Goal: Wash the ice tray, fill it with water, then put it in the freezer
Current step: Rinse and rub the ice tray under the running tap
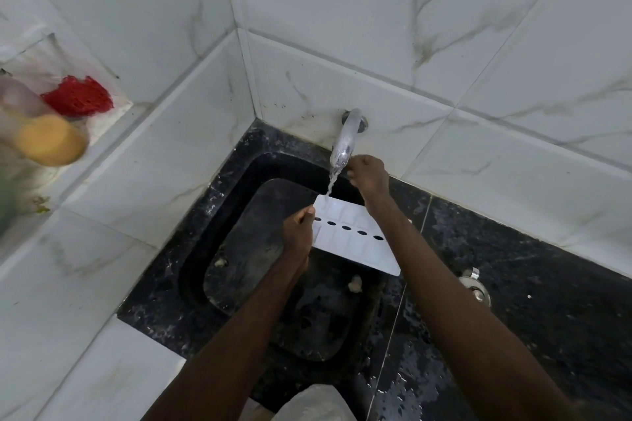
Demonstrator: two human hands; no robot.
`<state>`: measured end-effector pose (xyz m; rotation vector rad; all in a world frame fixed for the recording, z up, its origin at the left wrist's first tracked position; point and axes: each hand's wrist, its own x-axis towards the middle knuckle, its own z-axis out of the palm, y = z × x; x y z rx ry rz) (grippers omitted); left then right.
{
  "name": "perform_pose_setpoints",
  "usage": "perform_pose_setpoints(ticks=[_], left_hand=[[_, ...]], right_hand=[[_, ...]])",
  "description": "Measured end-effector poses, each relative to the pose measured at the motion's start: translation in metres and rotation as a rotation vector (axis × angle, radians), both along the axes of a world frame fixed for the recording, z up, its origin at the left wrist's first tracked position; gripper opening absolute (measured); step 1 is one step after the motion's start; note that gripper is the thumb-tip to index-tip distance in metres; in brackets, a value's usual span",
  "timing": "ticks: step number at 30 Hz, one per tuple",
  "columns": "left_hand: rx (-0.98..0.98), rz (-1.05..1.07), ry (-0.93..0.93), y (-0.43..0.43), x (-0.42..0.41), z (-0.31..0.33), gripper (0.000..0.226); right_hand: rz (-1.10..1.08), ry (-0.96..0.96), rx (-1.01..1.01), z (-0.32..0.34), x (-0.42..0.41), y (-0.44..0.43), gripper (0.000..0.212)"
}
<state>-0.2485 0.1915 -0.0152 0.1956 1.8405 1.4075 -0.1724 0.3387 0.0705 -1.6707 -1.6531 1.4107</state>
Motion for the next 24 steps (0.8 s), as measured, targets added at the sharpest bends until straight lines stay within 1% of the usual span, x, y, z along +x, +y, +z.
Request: perform_pose_setpoints(ticks=[2, 3, 4, 7, 10, 13, 16, 18, 20, 24], left_hand=[[-0.015, 0.027, -0.026, -0.006, -0.003, -0.003, 0.029], [-0.024, 0.037, -0.035, -0.011, -0.005, -0.007, 0.030], [-0.038, 0.042, -0.043, -0.015, -0.007, -0.013, 0.030], [-0.099, 0.034, -0.097, -0.028, -0.009, -0.025, 0.029], [-0.133, -0.004, -0.235, -0.038, -0.005, -0.031, 0.021], [-0.182, -0.059, -0.385, -0.041, 0.003, -0.029, 0.009], [-0.204, -0.109, -0.480, -0.042, 0.012, -0.027, 0.013], [-0.185, -0.105, -0.490, -0.039, 0.017, -0.028, 0.020], [-0.164, -0.084, -0.457, -0.034, 0.020, -0.027, 0.020], [-0.093, -0.055, -0.382, -0.024, 0.019, -0.021, 0.025]], right_hand=[[0.213, -0.226, 0.180, -0.009, 0.012, -0.013, 0.027], [0.298, -0.289, 0.224, -0.014, 0.018, -0.022, 0.019], [0.372, -0.312, 0.239, -0.019, 0.024, -0.031, 0.014], [0.579, -0.383, 0.284, -0.036, 0.044, -0.055, 0.028], [0.765, -0.480, 0.323, -0.052, 0.060, -0.072, 0.036], [0.850, -0.554, 0.327, -0.063, 0.073, -0.079, 0.039], [0.927, -0.602, 0.289, -0.069, 0.078, -0.080, 0.040], [0.978, -0.600, 0.274, -0.071, 0.079, -0.077, 0.041], [1.000, -0.622, 0.278, -0.071, 0.077, -0.076, 0.042], [0.959, -0.693, 0.271, -0.061, 0.063, -0.076, 0.053]])
